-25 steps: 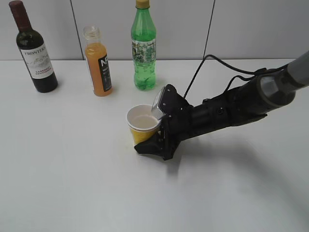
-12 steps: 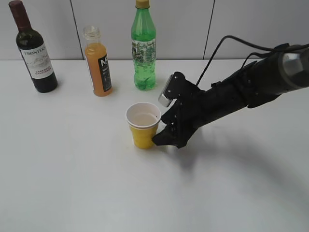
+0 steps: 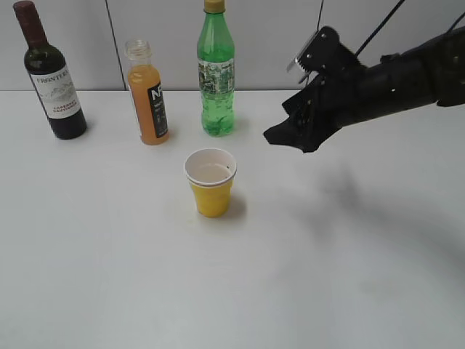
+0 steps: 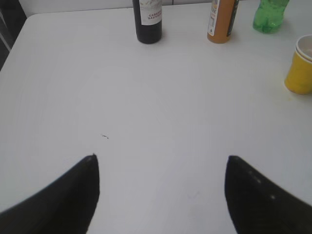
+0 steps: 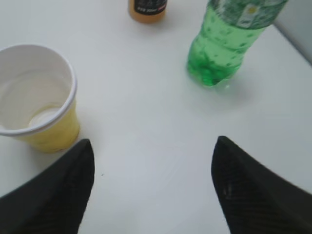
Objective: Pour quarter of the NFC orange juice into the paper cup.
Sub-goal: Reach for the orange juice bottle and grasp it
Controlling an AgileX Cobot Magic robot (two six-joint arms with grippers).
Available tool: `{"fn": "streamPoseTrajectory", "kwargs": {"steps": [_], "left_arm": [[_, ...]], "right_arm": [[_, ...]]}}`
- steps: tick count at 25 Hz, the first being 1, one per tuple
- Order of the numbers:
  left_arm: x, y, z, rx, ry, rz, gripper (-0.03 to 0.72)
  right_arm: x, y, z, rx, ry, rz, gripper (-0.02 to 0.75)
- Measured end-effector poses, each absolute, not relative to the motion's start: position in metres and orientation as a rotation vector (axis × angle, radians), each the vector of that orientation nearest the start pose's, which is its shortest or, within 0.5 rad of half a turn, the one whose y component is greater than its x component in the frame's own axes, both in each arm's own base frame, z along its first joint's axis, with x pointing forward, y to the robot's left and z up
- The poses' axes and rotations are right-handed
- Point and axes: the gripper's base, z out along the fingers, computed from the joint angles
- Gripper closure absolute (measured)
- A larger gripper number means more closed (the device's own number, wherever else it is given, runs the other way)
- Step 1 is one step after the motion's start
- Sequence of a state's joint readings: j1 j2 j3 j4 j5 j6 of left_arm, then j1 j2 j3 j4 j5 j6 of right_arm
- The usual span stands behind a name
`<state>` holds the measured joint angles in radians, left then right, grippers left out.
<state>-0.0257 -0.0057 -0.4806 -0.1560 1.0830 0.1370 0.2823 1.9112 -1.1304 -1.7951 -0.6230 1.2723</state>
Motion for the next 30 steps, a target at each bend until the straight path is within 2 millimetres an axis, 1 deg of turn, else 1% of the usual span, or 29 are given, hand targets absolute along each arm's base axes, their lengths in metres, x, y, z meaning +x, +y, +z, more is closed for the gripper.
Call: {"fn": "streamPoseTrajectory", "kwargs": {"steps": [3,4,7,8,10,12,15,16,18,19,20,22,24,26,28,30], "left_arm": [[-0.005,-0.012,0.271,0.176,2.065,-0.12,0.101],[-0.005,-0.012,0.271,0.176,2.065,-0.12,0.101],[-0.005,-0.012,0.271,0.176,2.065,-0.12,0.101],[-0.005,-0.012,0.271,0.176,2.065,-0.12,0.101],[-0.005,-0.012,0.271,0.176,2.065,-0.12,0.101],[-0.005,-0.012,0.271,0.176,2.065,-0.12,0.101],[-0.005,-0.012,0.271,0.176,2.065,-0.12,0.101],[-0.005,-0.012,0.271,0.176,2.065,-0.12,0.101],[-0.005,-0.012,0.271,0.176,2.065,-0.12,0.101],[-0.005,-0.012,0.271,0.176,2.065,-0.12,0.101],[-0.005,-0.012,0.271,0.176,2.065,-0.12,0.101],[-0.005,-0.012,0.271,0.176,2.065,-0.12,0.101],[-0.005,-0.012,0.271,0.176,2.065,-0.12,0.101],[-0.005,-0.012,0.271,0.176,2.065,-0.12,0.101],[-0.005,-0.012,0.271,0.176,2.066,-0.12,0.101],[-0.005,-0.012,0.271,0.176,2.066,-0.12,0.101]], "right_arm": [[0.36,0.146,0.2,-1.141,1.941,0.49,0.146],[0.361,0.143,0.207,-1.117,1.933,0.433,0.146],[0.37,0.127,0.227,-0.982,1.938,0.184,0.146],[0.373,0.119,0.232,-0.909,1.948,0.088,0.146],[0.379,0.103,0.243,-0.697,1.978,-0.06,0.146],[0.38,0.091,0.256,-0.486,1.999,-0.126,0.146],[0.378,0.079,0.272,-0.325,2.031,-0.197,0.146],[0.379,0.075,0.277,-0.304,2.056,-0.251,0.146],[0.38,0.067,0.282,-0.258,2.176,-0.328,0.146],[0.382,0.061,0.285,-0.205,2.267,-0.341,0.146],[0.383,0.055,0.288,-0.196,2.362,-0.364,0.146],[0.387,0.048,0.286,-0.142,2.585,-0.259,0.146],[0.39,0.042,0.289,-0.138,2.756,-0.145,0.147],[0.394,0.037,0.294,-0.136,2.822,-0.09,0.147],[0.394,0.036,0.304,-0.149,2.813,-0.081,0.147],[0.387,0.037,0.316,-0.149,2.795,-0.049,0.147]]}}
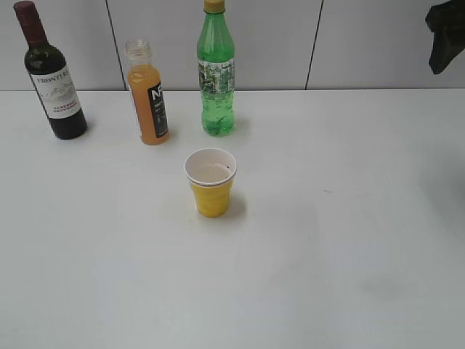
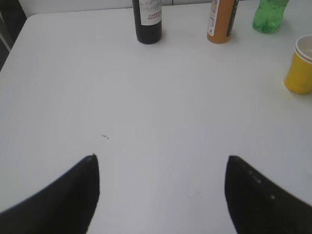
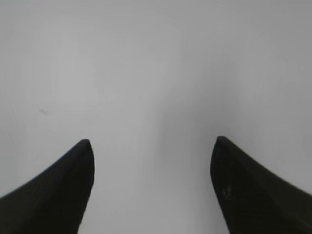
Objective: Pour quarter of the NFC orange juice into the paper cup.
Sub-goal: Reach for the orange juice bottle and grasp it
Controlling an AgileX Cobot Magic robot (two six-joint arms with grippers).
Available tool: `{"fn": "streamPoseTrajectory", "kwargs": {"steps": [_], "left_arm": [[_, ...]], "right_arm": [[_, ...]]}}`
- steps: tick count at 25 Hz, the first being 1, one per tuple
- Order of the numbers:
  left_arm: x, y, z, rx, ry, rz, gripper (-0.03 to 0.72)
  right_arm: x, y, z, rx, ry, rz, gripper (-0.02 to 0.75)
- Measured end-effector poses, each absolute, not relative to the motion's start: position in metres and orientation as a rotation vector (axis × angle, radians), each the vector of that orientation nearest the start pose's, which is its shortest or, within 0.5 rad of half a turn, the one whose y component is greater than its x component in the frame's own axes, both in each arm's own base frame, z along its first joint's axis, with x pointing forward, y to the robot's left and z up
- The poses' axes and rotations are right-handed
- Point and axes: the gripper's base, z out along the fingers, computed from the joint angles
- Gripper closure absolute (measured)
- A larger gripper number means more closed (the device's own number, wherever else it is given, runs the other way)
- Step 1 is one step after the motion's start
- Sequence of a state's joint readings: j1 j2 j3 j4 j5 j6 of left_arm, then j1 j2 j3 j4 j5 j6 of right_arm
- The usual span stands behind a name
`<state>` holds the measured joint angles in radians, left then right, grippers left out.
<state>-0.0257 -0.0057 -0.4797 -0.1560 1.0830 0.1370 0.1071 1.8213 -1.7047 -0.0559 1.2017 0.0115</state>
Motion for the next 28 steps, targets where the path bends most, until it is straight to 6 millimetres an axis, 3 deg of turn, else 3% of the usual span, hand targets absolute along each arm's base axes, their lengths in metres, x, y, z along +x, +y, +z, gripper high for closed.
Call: {"fn": "streamPoseTrajectory", "kwargs": {"steps": [4,7,11,16,22,28], "left_arm": [[-0.005,-0.012,0.271,0.176,2.066,-0.12,0.101],[-0.005,-0.012,0.271,0.176,2.066,-0.12,0.101],[-0.005,-0.012,0.271,0.176,2.066,-0.12,0.101],[-0.005,-0.012,0.271,0.176,2.066,-0.12,0.101],[-0.005,-0.012,0.271,0.176,2.066,-0.12,0.101],[-0.005,-0.012,0.271,0.176,2.066,-0.12,0.101]], "right_arm": [[0.353,0.039,0.336,-0.176,2.77,0.048,0.147],[0.309,0.035,0.343,-0.19,2.774,0.053,0.147],[0.245,0.028,0.329,-0.197,2.821,0.047,0.147],[0.171,0.02,0.306,-0.194,2.758,0.048,0.147],[0.107,0.013,0.276,-0.184,2.606,0.052,0.147],[0.059,0.008,0.271,-0.174,2.411,0.053,0.147]]}}
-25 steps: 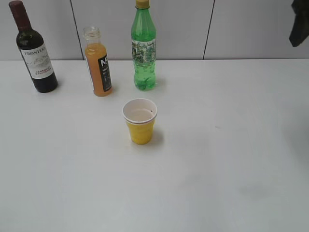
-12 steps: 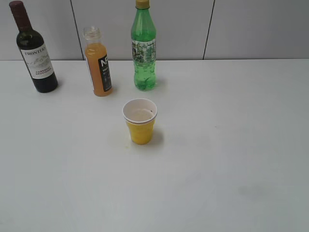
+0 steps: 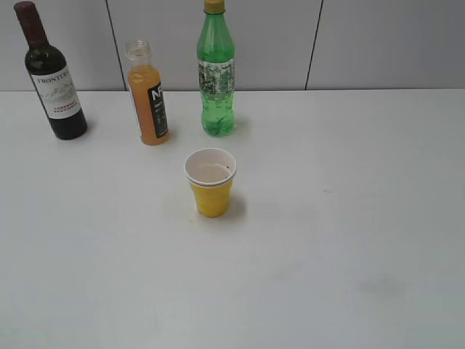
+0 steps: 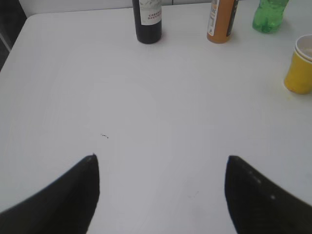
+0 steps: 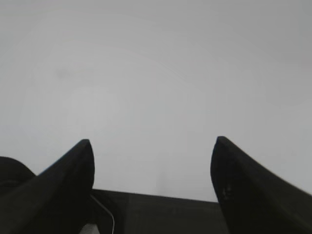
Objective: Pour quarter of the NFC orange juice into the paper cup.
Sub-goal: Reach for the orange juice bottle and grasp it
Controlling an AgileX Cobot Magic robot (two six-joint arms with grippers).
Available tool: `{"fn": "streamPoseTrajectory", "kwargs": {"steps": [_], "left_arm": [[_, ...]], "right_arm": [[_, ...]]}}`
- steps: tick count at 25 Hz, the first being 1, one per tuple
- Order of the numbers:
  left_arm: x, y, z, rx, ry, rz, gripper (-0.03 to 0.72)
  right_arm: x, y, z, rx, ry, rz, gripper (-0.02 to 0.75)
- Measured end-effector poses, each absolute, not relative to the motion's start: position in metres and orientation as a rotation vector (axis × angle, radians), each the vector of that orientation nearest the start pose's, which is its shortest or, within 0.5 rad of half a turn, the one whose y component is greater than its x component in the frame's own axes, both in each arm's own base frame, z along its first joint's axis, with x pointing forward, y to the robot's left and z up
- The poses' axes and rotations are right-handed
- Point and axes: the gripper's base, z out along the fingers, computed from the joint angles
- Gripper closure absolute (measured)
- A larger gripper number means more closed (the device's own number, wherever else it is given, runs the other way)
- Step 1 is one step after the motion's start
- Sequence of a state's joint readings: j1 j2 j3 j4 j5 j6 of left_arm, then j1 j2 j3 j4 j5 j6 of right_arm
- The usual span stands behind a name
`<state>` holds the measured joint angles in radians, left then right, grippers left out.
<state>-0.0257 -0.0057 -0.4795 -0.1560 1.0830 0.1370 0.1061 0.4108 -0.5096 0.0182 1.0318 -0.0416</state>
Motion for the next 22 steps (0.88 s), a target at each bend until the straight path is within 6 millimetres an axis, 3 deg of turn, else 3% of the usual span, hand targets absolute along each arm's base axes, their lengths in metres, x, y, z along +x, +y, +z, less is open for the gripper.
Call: {"fn": "streamPoseTrajectory", "kwargs": {"steps": [10,18,22], "left_arm": [[-0.005,-0.012,0.271,0.176,2.066,-0.12,0.101],[-0.005,-0.013,0.273,0.173,2.041,-0.122,0.101],[-0.001,-0.012,0.285,0.154,1.93,-0.115,0.101]], "right_arm": [[-0.001,0.001,0.282,-0.149,2.026,0.055,0.148],[-0.006,-0.001,0.282,-0.13,2.003,0.053,0.148],[-0.006,-0.001,0.282,-0.129,2.003,0.053,0.148]]}}
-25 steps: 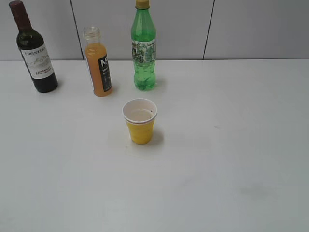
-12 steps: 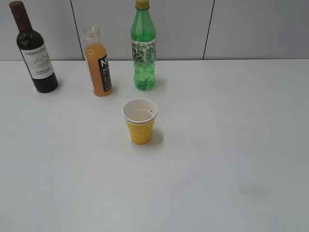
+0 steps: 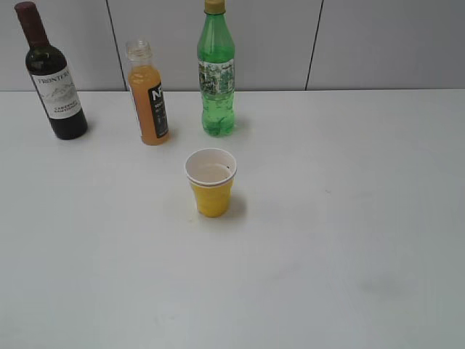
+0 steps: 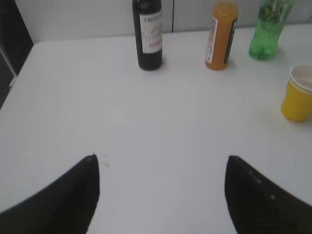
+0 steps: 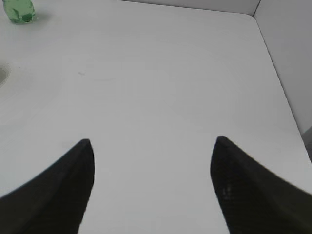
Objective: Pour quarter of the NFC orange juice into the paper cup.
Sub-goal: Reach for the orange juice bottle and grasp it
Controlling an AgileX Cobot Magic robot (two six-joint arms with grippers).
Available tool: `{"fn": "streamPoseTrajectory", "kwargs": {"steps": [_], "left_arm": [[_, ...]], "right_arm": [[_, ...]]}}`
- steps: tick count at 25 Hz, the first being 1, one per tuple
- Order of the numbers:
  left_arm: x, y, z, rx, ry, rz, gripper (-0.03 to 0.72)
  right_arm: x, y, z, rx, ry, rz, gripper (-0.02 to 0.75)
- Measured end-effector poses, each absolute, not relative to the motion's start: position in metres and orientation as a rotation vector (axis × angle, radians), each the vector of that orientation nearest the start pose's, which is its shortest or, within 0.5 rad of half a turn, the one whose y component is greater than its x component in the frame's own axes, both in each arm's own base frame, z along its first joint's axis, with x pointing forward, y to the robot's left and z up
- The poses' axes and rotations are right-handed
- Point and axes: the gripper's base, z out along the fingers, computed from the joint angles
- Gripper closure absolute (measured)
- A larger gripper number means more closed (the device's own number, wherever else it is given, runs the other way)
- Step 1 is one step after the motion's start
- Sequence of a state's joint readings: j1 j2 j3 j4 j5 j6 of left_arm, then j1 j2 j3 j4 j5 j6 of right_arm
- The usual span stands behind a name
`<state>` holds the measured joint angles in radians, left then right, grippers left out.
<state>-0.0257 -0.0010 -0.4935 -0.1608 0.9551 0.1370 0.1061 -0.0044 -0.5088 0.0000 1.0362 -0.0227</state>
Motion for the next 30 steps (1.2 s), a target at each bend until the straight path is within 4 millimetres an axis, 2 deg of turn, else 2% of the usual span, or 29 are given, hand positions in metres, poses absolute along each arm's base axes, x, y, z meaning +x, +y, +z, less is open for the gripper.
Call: {"fn": "streamPoseTrajectory", "kwargs": {"steps": [4,7,13,16,19,22,27,30], "left_arm": [[0.015,-0.011,0.299,0.136,1.829,-0.097,0.101],[0.039,-0.01,0.308,0.137,1.793,-0.068,0.101],[0.111,-0.006,0.321,0.079,1.698,-0.018,0.101],[0.154,-0.004,0.313,0.059,1.688,0.019,0.101],[0.2,-0.003,0.29,0.042,1.71,0.046,0.101],[0.236,-0.008,0.261,0.042,1.705,0.011,0.101],[0.277,-0.028,0.211,0.126,1.678,-0.206,0.101],[0.3,-0.038,0.184,0.218,1.717,-0.271,0.101]], "right_arm": [[-0.006,-0.001,0.282,-0.129,2.003,0.053,0.148],[-0.005,-0.001,0.281,-0.129,2.005,0.053,0.148],[-0.005,-0.001,0.28,-0.129,2.009,0.053,0.148],[-0.005,-0.001,0.28,-0.129,2.01,0.053,0.148],[-0.005,-0.001,0.28,-0.128,2.01,0.054,0.148],[-0.005,-0.001,0.28,-0.128,2.01,0.054,0.148],[-0.005,-0.001,0.28,-0.127,2.01,0.055,0.148],[-0.005,-0.001,0.28,-0.127,2.01,0.055,0.148]]}}
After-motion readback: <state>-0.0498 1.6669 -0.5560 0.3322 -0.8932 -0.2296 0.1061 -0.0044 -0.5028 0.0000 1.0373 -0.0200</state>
